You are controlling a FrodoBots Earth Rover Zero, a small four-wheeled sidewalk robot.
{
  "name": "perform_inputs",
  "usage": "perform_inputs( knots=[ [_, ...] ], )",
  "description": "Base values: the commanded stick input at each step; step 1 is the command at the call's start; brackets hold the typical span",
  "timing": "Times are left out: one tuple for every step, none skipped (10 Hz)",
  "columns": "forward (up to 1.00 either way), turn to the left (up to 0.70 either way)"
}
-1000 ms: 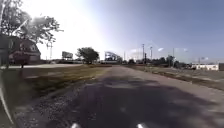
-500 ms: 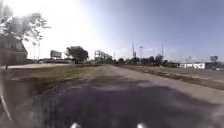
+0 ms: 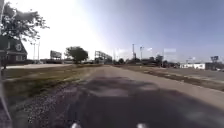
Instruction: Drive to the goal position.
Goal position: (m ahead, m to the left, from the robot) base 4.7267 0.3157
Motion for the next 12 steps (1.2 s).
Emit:
perform_inputs(
  knots=[
    [0.7, 0.0],
    [0.7, 0.0],
    [0.7, 0.0],
    [0.7, 0.0],
    [0.7, 0.0],
    [0.7, 0.0],
    [0.7, 0.0],
    [0.7, 0.0],
    [0.7, 0.0],
    [0.7, 0.0],
    [0.7, 0.0],
    [0.7, 0.0]
  ],
)
